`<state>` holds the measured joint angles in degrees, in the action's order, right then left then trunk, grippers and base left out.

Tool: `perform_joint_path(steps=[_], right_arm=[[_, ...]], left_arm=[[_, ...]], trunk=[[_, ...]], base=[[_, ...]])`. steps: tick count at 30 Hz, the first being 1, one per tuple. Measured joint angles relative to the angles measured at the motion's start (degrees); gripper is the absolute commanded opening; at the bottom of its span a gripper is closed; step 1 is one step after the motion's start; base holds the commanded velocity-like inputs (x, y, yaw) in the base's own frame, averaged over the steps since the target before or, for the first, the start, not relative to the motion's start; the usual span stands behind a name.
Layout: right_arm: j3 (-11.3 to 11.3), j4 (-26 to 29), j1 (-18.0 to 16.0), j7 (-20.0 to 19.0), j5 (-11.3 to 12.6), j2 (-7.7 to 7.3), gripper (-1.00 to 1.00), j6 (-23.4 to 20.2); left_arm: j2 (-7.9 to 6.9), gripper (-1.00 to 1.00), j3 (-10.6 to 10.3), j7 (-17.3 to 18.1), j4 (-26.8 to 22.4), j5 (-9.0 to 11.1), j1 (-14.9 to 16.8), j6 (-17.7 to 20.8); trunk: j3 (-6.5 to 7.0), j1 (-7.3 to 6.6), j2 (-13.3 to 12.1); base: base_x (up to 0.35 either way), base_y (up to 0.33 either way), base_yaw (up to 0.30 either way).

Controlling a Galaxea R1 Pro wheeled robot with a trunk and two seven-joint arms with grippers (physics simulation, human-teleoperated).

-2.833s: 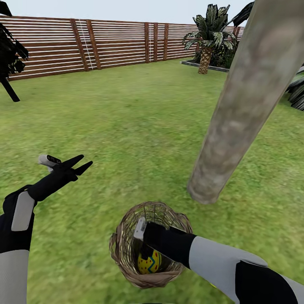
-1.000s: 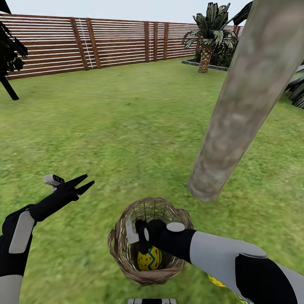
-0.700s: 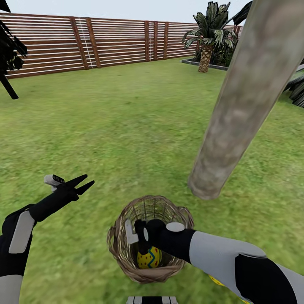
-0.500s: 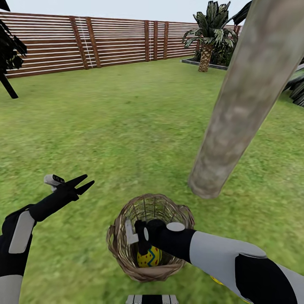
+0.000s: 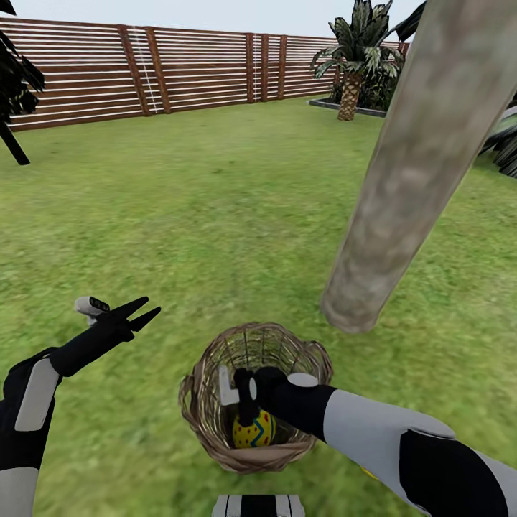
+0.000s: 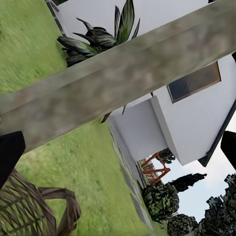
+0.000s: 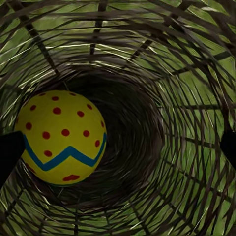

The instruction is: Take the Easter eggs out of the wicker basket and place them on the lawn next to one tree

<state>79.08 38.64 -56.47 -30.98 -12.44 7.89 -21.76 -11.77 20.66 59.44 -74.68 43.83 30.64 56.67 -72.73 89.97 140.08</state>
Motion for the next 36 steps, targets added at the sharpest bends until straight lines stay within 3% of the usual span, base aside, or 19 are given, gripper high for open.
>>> perform_joint_path(steps=[8,25,36], right_arm=[[-0.01,-0.5,0.0,0.0,-0.06,0.08,1.0,0.0],[0.03,-0.51,0.0,-0.09,0.01,0.21,1.0,0.0],[-0.86,-2.01,-0.25,-2.39,-0.31,-0.19,1.0,-0.36]], left_arm=[[0.0,1.0,0.01,0.0,-0.03,0.04,0.0,0.0],[0.0,1.0,0.0,0.0,-0.04,0.08,0.0,0.01],[-0.33,1.0,0.37,0.33,-0.36,0.21,-0.32,-0.23]], trunk=[[-1.44,1.72,3.13],[-5.21,2.16,3.36],[-7.43,2.42,3.51]], base=[[0.0,0.0,0.0],[0.0,0.0,0.0],[0.0,0.0,0.0]])
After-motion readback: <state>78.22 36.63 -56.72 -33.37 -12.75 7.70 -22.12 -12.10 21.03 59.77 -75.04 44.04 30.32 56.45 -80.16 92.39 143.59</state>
